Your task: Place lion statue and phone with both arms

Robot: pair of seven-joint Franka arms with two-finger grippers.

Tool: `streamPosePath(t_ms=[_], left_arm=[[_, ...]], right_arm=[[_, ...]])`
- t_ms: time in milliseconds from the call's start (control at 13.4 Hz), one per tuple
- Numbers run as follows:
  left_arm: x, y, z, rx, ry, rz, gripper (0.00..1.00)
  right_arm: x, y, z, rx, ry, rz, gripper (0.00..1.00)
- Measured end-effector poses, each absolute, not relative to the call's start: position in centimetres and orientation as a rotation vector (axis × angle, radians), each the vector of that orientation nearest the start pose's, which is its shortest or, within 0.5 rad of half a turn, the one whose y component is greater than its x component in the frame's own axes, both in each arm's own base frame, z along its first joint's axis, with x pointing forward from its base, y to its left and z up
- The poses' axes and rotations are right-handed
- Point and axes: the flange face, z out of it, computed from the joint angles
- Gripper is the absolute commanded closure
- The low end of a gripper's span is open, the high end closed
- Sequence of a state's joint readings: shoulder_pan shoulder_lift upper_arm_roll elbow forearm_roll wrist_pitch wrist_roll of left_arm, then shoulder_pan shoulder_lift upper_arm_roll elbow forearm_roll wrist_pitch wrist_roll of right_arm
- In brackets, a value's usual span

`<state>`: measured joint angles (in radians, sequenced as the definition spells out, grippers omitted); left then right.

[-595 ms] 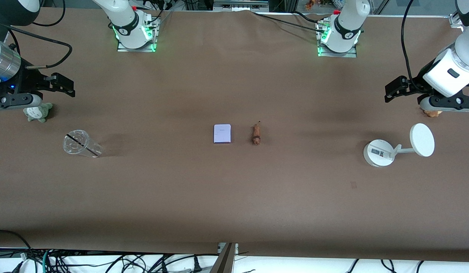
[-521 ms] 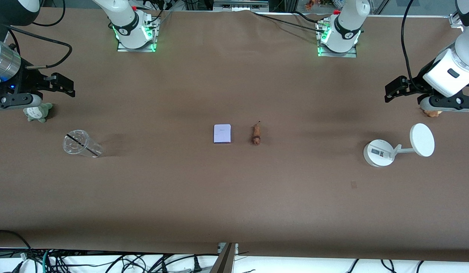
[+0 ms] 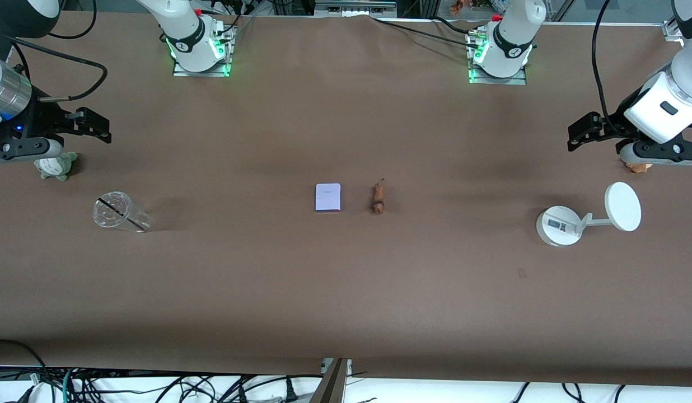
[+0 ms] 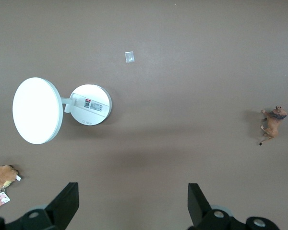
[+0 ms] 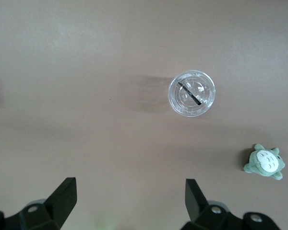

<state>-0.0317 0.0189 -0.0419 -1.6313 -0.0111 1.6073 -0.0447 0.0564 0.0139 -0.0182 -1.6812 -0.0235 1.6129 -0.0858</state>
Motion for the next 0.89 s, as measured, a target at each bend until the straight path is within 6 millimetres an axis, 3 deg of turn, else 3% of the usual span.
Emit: streamPosePath(t_ms=[149, 521, 744, 893], left_arm=[[56.1, -4.5, 58.2, -3.148, 0.051, 0.093, 0.0], [57.5, -4.8, 53.0, -3.127, 0.06, 0.327, 0.0], [57.9, -6.1, 52.5, -3.123, 0.095, 0.343, 0.0], [58.1, -8.3, 52.1, -3.116, 0.151, 0.349, 0.0]], right_arm=[[55.7, 1.9, 56.8, -3.154, -0.2, 0.131, 0.0], [55.7, 1.9, 56.8, -3.154, -0.2, 0.131, 0.0], [55.7, 2.0, 56.8, -3.154, -0.201, 0.132, 0.0], [55.7, 2.0, 56.8, -3.154, -0.201, 0.132, 0.0]])
